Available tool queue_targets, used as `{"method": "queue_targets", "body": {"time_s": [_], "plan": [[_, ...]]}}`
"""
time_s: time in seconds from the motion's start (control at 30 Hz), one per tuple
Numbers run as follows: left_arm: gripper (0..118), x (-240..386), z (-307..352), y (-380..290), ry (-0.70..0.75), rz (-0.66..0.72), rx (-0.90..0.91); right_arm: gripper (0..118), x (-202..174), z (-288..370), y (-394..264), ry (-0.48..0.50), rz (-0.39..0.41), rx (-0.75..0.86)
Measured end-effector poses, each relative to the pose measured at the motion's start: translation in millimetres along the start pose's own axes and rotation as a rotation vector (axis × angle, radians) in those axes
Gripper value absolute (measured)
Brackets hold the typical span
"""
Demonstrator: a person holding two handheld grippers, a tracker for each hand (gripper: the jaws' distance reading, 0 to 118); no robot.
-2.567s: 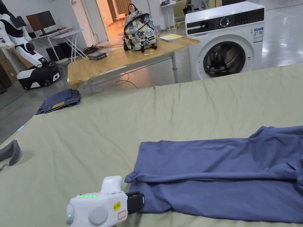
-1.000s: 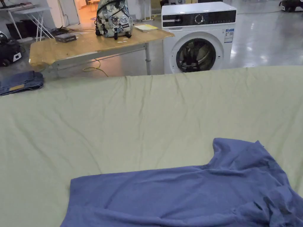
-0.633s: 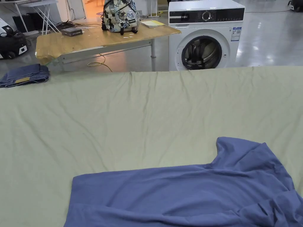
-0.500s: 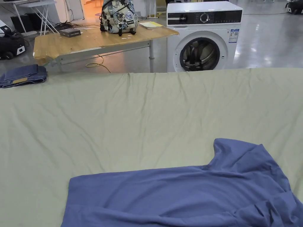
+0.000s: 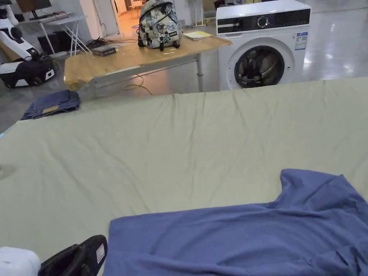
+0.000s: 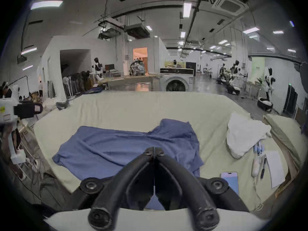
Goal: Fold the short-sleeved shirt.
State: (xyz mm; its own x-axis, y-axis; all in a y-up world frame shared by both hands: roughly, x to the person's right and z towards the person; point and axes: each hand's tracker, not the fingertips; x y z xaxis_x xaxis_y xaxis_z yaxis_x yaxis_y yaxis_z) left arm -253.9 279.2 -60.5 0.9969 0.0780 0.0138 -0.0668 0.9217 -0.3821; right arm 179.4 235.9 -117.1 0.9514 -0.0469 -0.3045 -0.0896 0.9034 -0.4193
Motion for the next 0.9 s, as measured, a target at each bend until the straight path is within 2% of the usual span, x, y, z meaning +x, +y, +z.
{"method": "queue_targets", "body": {"time_s": [0.13, 0.17, 0.2, 0.23, 0.37, 0.43, 0.53, 0.67, 0.73, 0.77, 0.8, 0.83, 0.9], "plan": [[0, -41.3, -53.7, 3.9, -0.017, 0.095, -0.158, 0, 6.1, 0.5, -6.8, 0.013, -0.032, -0.006], [10, -52.4, -70.9, 3.3, -0.049, 0.122, -0.200, 0, 8.1, 1.9, -9.8, 0.013, -0.037, -0.006], [32, -65.2, -93.8, 1.4, -0.056, 0.141, -0.248, 0, 11.3, 3.2, -12.9, 0.017, -0.050, -0.011], [40, -76.1, -118.1, -0.7, -0.060, 0.141, -0.282, 0, 15.2, 4.1, -15.9, 0.030, -0.075, -0.027], [41, -92.4, -204.0, -5.0, 0.044, 0.094, -0.437, 0, 28.1, 12.5, -25.1, 0.040, -0.160, -0.060], [41, -102.4, -238.8, -15.3, 0.072, 0.109, -0.435, 0, 32.7, 19.1, -28.2, 0.006, -0.164, -0.059], [41, -113.4, -281.3, -22.0, 0.110, 0.175, -0.523, 0, 42.4, 25.7, -32.9, -0.050, -0.164, -0.077], [39, -120.0, -307.9, -33.3, 0.110, 0.114, -0.615, 0, 56.4, 30.0, -38.6, -0.080, -0.201, -0.107], [28, -113.4, -311.7, -43.0, 0.131, 0.108, -0.618, 0, 62.9, 30.0, -41.1, -0.088, -0.224, -0.119], [17, -113.7, -309.1, -40.1, 0.141, 0.130, -0.609, 0, 65.0, 29.5, -41.4, -0.089, -0.233, -0.123], [0, -114.3, -307.5, -38.0, 0.112, 0.198, -0.598, 0, 65.5, 28.2, -40.5, -0.091, -0.242, -0.124], [0, -107.5, -304.6, -39.3, 0.102, 0.202, -0.607, 0, 67.7, 25.4, -38.6, -0.087, -0.251, -0.123], [0, -100.5, -309.8, -43.1, 0.140, 0.118, -0.625, 0, 74.1, 13.8, -29.8, -0.060, -0.266, -0.119]]}}
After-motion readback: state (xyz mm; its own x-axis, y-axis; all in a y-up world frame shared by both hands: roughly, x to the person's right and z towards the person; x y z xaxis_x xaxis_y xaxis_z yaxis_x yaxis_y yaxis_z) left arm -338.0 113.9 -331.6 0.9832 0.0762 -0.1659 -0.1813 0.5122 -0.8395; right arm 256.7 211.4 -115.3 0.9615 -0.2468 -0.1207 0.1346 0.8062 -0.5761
